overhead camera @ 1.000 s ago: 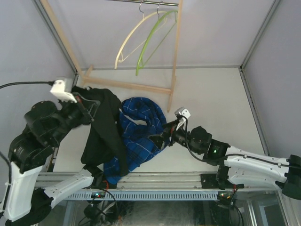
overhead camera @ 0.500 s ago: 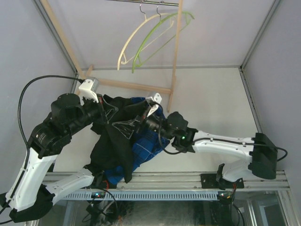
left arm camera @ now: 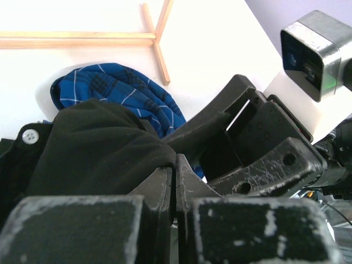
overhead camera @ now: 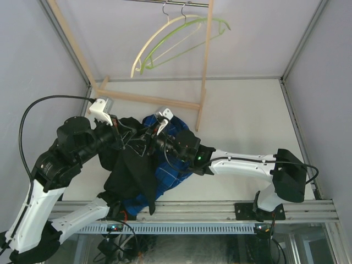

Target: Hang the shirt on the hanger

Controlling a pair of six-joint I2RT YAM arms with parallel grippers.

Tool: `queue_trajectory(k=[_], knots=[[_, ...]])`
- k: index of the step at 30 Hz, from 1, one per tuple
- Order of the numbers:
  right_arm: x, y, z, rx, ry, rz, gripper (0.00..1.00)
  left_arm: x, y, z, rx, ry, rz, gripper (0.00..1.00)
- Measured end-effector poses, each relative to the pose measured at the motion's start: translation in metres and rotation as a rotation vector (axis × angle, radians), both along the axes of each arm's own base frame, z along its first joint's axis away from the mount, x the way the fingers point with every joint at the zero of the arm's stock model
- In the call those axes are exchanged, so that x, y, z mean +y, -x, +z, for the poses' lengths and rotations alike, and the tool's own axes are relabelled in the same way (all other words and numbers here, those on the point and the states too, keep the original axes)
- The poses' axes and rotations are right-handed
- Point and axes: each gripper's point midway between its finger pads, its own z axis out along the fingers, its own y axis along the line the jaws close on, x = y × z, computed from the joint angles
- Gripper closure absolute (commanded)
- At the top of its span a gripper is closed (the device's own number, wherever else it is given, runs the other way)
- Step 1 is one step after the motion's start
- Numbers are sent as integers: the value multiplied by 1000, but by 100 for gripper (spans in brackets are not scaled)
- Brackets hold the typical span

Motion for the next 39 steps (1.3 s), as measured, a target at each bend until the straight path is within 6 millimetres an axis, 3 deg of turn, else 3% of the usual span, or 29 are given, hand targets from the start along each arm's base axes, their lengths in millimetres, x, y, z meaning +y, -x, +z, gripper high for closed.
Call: queue_trajectory(k=[3,6,10,13,15,18,21,27,32,35,39], knots=[[3,3,2,13,1,22,85,1,2,1,-24,18,-1,80],[1,-1,-4,25,23,17,96,3,9,4,-49,40,-15,62],[-5,-11,-25,53,102,-19,100,9,19,21,-121,92,-25,32],[-18,-17,-36,65,178,-63,100,18,30,35,-183,136,-19,22],[-32,-17,-34,59,217,-95,100,25,36,37,-207,154,-8,18],[-64,-16,-10,25,238,-152,100,33,39,31,-220,159,20,10],[-110,-14,32,-30,210,-225,100,39,36,14,-200,145,61,5],[-236,-8,119,-135,98,-438,100,48,23,-23,-126,98,157,3],[-335,9,168,-190,34,-636,100,50,9,-43,-74,63,225,2],[-381,18,177,-195,17,-746,100,40,-5,-59,-27,36,236,1],[-413,14,153,-143,107,-879,100,5,-19,-101,56,-53,191,0]])
